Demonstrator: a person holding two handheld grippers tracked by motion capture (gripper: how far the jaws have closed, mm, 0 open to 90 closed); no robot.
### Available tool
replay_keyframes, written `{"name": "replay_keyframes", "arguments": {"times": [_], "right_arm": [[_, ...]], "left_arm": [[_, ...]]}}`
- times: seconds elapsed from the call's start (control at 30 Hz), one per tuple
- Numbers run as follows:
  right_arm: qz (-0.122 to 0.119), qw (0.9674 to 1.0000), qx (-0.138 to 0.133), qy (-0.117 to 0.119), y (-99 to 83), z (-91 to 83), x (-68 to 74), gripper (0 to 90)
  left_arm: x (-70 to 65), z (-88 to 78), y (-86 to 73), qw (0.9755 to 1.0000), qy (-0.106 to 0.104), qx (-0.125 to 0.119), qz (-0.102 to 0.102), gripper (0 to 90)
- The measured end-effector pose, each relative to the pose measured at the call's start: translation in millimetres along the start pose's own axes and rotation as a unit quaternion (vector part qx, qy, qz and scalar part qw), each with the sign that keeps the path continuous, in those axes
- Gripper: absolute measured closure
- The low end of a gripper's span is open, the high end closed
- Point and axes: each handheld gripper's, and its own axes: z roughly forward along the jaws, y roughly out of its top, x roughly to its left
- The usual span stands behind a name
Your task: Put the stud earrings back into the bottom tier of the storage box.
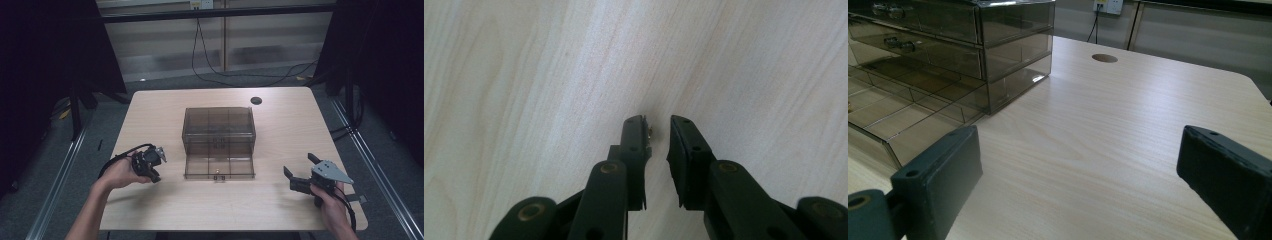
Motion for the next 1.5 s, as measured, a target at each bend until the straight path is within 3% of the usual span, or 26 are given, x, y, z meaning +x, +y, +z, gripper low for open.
{"name": "replay_keyframes", "arguments": {"times": [0.27,0.5,0.73,1.5], "right_arm": [[0.001,1.0,0.001,0.001,0.0,0.3,-0.3,3.7],[0.002,1.0,0.001,0.001,0.0,0.1,-0.2,3.7],[0.003,1.0,0.001,0.001,0.1,0.4,-0.4,3.7],[0.004,1.0,0.001,0.003,0.2,0.5,-0.2,3.7]], "left_arm": [[3.6,5.9,2.7,1.0,0.001,0.005,-0.006,77.1],[5.9,7.5,4.7,0.9999,-0.009,0.006,-0.013,84.2],[7.5,7.1,5.4,0.9999,-0.008,0.006,-0.014,85.4],[-3.5,-17.9,16.9,0.9999,0.0,-0.01,0.01,85.5]]}}
